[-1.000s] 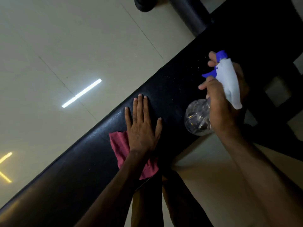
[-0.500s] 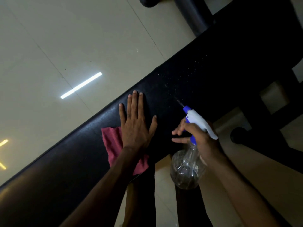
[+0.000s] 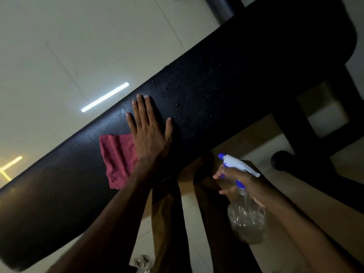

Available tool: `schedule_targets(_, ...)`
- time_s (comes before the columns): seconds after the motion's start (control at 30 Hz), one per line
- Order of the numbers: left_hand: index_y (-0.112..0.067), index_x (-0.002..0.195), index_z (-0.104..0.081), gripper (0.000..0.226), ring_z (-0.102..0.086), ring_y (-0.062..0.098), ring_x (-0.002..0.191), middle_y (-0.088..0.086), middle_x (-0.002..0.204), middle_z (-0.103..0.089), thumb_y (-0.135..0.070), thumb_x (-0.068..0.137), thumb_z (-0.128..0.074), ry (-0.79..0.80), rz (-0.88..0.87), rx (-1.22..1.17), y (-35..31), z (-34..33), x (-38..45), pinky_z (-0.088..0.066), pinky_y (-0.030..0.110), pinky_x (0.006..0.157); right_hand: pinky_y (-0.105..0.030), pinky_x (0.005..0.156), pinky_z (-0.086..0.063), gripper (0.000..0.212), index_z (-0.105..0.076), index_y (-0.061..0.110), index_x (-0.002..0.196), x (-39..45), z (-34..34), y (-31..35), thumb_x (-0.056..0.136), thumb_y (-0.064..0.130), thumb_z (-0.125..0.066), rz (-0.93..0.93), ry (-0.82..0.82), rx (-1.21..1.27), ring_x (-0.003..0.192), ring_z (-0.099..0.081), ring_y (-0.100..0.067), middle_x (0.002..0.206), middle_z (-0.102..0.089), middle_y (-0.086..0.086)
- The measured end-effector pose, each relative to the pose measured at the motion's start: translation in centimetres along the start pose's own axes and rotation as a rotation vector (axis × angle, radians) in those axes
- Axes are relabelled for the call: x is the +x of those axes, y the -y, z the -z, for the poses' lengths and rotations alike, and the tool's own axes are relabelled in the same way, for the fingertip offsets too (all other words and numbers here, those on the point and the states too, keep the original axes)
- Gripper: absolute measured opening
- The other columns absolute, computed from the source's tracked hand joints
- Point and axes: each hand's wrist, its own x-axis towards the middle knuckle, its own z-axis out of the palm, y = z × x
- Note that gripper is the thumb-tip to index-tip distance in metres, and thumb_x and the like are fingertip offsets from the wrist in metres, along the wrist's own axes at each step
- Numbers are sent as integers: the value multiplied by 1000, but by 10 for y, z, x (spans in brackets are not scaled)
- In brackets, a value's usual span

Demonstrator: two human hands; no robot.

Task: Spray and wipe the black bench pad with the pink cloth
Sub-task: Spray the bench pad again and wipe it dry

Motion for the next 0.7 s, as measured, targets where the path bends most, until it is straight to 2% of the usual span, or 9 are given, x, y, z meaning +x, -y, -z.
schedule_targets(0.03,-6,160,-4,81,3,29,156,16,168,0,-55,101,-31,-5,2,-6,-4,-1,-1,-2,52,126,-42,68,-61,22,-70,3,79,-3,5,-1,81,23,-62,1,-15,0,93,-69,-31,88,-67,-20)
schedule_targets(0.1,-6,160,-2,81,4,29,156,17,168,1,-55,102,-31,-6,-3,-9,-11,-5,-6,-2,51,126,-40,63,-61,31,-60,-5,67,-7,12,-1,76,24,-64,30,-62,-24,75,-64,-35,73,-59,-21)
schedule_targets(0.2,-5,160,-1,80,6,27,156,17,168,3,-55,104,-30,-3,-23,15,-24,-13,-15,0,50,127,-33,56,-58,33,-48,0,56,-10,17,3,78,22,-60,97,-119,-35,55,-51,-27,60,-44,-20)
schedule_targets(0.33,-5,160,-3,80,5,26,156,15,169,2,-54,103,-29,-28,15,6,-37,-16,-20,0,49,127,-39,71,-63,27,-61,-8,80,-11,18,16,84,19,-57,135,-68,82,88,-70,-26,84,-64,-20)
schedule_targets(0.4,-5,160,-3,80,5,26,156,15,169,2,-54,103,-28,-30,29,-1,-39,-16,-20,0,49,127,-33,67,-61,31,-53,-6,65,-10,14,19,89,12,-59,162,-112,63,75,-62,-36,70,-53,-22)
schedule_targets(0.47,-5,160,-2,79,5,26,156,15,169,2,-54,103,-28,-31,27,0,-39,-15,-20,1,49,127,-38,65,-62,40,-48,4,55,-9,11,20,93,11,-60,200,-185,-13,60,-55,-31,60,-43,-17)
schedule_targets(0.53,-5,160,-3,79,5,25,156,15,169,2,-52,103,-30,-32,20,-7,-38,-15,-20,0,48,127,-46,71,-63,30,-56,6,60,-9,7,20,86,20,-62,222,-171,-48,62,-64,-25,63,-52,-16)
schedule_targets(0.6,-5,160,-4,78,4,25,156,15,169,1,-52,104,-31,-33,16,-11,-36,-15,-20,0,48,127,-38,72,-63,17,-66,5,77,-13,4,21,84,20,-62,230,-128,-60,81,-71,-22,77,-64,-14)
schedule_targets(0.7,-5,160,-4,78,4,25,156,15,169,1,-51,104,-31,-32,6,-8,-36,-14,-20,0,47,127,-32,60,-60,32,-54,3,58,-18,0,19,88,10,-64,257,-249,-81,56,-65,-15,55,-53,-10)
